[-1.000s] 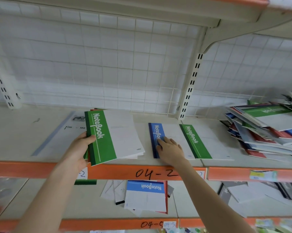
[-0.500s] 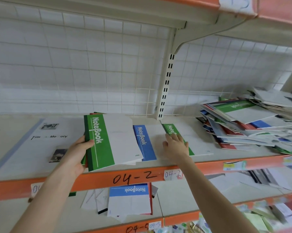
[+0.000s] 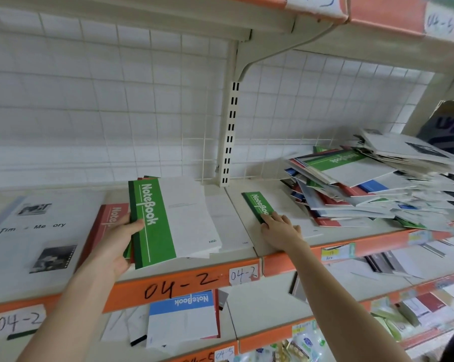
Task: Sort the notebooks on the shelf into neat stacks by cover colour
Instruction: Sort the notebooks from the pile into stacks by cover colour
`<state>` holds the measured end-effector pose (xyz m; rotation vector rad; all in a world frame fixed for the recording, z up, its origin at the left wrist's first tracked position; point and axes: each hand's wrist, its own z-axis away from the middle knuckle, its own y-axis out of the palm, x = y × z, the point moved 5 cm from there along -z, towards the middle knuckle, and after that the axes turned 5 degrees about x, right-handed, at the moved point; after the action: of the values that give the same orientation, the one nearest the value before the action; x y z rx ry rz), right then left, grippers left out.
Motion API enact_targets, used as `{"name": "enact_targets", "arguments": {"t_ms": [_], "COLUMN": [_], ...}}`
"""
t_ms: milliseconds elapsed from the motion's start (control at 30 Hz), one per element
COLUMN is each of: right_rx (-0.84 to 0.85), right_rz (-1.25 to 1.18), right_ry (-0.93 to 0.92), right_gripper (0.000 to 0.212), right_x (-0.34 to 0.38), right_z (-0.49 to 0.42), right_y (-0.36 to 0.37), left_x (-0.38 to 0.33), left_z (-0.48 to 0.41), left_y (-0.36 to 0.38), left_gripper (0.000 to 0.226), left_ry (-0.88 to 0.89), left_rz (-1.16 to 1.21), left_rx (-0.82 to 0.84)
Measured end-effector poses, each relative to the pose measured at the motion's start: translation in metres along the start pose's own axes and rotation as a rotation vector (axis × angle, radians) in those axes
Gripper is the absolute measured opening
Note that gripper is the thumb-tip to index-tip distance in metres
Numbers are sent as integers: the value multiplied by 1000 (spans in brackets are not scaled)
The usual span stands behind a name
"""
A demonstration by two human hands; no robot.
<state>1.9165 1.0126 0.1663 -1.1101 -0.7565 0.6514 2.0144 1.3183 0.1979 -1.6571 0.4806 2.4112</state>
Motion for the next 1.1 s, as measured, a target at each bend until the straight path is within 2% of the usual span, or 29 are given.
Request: {"name": "enact_targets", "arguments": {"t_ms": [133, 333, 400, 700, 867, 1000, 1100], "right_rx": [-14, -20, 21, 35, 0, -35, 20], "right_rz": [-5, 97, 136, 187, 146, 92, 85], "right_ry": [5, -417, -482, -356, -338, -501, -671], "right_gripper": [44, 50, 51, 49, 45, 47, 54], "right_x": [17, 112, 127, 83, 99, 155, 204], "right_z": [0, 24, 27, 13, 14, 28, 41], "right_y": [-2, 17, 30, 27, 23, 31, 43], "left_x": [-3, -6, -7, -9, -8, -6, -4], "left_z": [2, 10, 13, 19, 26, 39, 51], "left_y": [-11, -47, -57, -86, -102, -123, -142], "left_gripper": [20, 28, 31, 32, 30, 25, 17], "left_ry": [-5, 7, 12, 11, 0, -17, -24], "left_rz": [4, -10, 3, 33, 58, 61, 77], "left_rx": [-30, -122, -145, -204, -211, -231, -274]}}
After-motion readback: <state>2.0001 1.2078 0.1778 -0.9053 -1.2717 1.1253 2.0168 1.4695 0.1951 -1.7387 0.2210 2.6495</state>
